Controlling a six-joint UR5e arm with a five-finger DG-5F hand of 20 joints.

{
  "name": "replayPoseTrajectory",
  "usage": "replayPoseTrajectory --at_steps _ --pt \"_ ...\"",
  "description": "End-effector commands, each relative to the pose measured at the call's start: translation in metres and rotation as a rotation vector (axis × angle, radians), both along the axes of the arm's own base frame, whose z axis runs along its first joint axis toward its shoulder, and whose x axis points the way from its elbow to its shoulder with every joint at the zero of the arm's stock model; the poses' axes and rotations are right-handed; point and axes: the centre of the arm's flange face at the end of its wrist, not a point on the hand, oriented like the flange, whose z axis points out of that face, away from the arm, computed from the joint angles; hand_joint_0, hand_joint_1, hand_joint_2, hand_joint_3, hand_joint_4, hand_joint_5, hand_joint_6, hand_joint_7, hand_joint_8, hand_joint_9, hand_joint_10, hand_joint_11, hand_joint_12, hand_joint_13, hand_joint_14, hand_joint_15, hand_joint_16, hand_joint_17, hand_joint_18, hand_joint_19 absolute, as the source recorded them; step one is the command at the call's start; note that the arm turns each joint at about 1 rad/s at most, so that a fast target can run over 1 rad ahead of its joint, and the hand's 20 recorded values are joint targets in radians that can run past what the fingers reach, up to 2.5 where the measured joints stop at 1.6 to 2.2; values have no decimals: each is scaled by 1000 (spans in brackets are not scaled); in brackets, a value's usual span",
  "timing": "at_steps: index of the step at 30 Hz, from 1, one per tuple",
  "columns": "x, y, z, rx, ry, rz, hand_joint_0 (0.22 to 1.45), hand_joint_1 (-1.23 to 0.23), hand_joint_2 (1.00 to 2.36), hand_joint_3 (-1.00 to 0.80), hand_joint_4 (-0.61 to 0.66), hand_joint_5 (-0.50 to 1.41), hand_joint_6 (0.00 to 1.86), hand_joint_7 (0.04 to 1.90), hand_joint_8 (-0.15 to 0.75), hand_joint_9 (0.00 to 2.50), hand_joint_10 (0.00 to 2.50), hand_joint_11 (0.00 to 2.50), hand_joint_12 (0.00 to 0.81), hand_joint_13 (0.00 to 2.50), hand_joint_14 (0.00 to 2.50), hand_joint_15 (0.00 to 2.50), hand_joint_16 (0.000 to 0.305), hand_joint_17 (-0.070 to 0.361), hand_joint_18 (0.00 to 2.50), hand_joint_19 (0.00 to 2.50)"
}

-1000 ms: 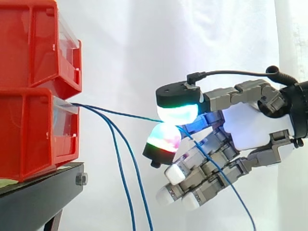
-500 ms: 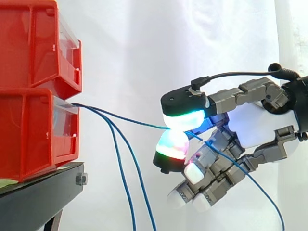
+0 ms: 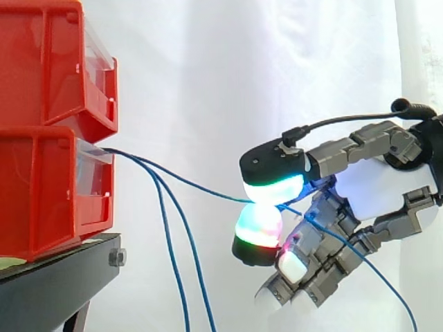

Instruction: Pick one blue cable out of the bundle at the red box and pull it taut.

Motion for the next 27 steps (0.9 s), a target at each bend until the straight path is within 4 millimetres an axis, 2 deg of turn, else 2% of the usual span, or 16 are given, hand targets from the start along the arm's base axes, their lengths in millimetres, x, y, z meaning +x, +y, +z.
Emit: replayPoseTrajectory --at_steps 1,6,12,27 --pt "-1 0 -1 -11 10 3 611 -869 1003 168 53 -80 828 1219 393 1040 7 416 396 641 5 149 60 136 666 101" --pt "-1 0 -2 -30 17 11 611 -873 1004 170 36 -84 832 1222 392 1036 7 422 394 639 7 145 60 136 666 96" --pt "-5 0 -14 -50 39 18 618 -874 1007 169 25 -90 845 1207 394 1032 8 435 386 641 6 155 59 132 658 99" --pt "-5 0 -14 -55 35 20 634 -877 1009 161 2 -101 864 1187 394 1021 11 463 379 646 7 173 57 127 652 116"
